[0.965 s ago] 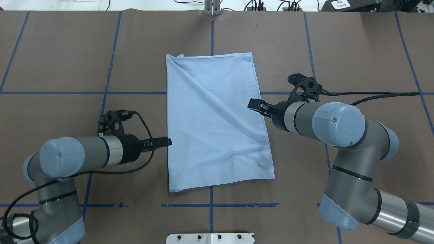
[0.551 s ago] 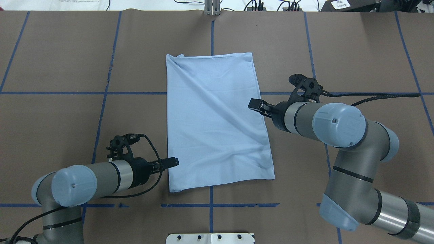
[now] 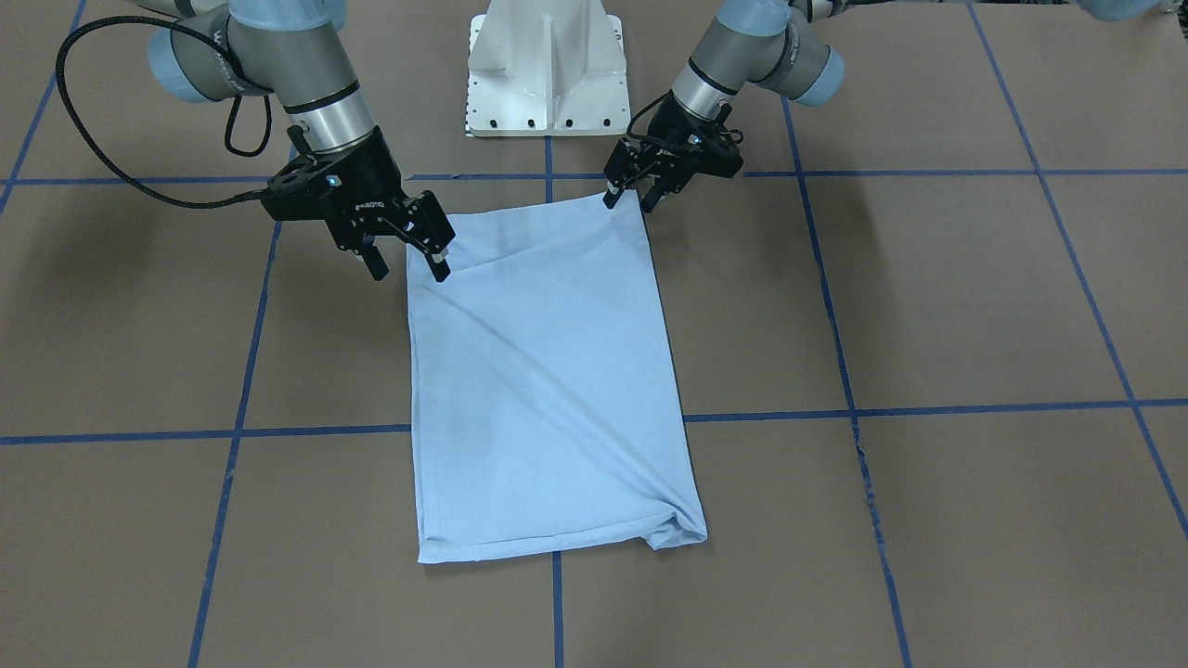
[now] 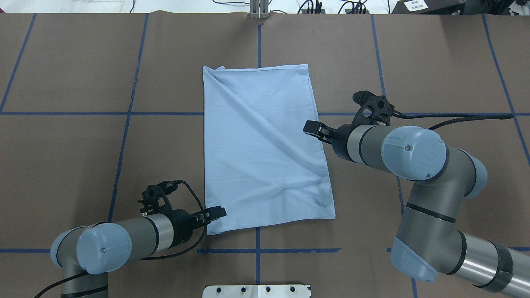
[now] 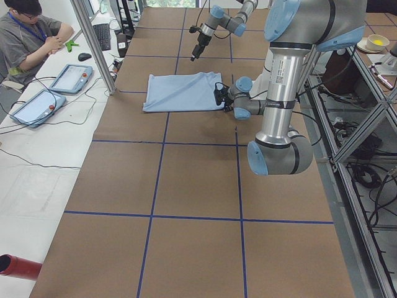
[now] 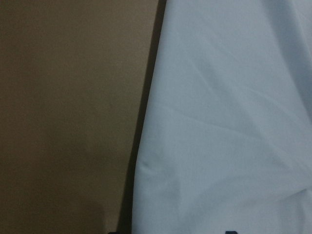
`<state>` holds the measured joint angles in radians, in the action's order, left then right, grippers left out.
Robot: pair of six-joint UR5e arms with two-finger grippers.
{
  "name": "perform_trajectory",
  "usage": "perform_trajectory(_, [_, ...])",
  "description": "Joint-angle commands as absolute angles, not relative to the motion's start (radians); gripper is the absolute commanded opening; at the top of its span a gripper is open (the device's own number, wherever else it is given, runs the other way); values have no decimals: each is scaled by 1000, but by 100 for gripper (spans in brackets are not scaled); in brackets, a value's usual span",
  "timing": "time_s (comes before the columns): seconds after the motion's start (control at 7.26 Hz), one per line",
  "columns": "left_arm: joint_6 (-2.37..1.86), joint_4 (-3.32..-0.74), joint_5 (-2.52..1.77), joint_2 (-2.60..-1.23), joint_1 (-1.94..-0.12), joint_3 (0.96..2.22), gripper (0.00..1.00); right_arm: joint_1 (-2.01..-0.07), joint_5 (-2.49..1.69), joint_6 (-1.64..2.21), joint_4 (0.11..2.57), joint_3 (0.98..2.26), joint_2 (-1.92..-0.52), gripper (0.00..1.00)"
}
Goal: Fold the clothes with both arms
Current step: 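Grasp the near corner with the left gripper while the right gripper approaches another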
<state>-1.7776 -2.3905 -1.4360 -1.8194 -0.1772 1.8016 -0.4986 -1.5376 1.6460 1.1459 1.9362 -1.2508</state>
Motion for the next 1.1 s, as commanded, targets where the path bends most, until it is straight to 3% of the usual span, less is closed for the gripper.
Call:
perform_trajectory(0.0, [-1779, -2391, -1433, -1822, -172, 1795, 78, -499, -1539, 1646, 1146, 1936, -1250, 100])
perform_trajectory(0.14, [-1779, -2391, -1433, -1827, -169, 1795, 76, -499, -1537, 1646, 1146, 1936, -1250, 100])
perform_trajectory(0.41, [-1781, -2390, -1431, -1835, -167, 1795, 62, -497, -1537, 1646, 1146, 1936, -1250, 100])
perform_trajectory(0.96, [-1779, -2390, -1431, -1833, -167, 1795, 58, -495, -1537, 1646, 1146, 1931, -1247, 100])
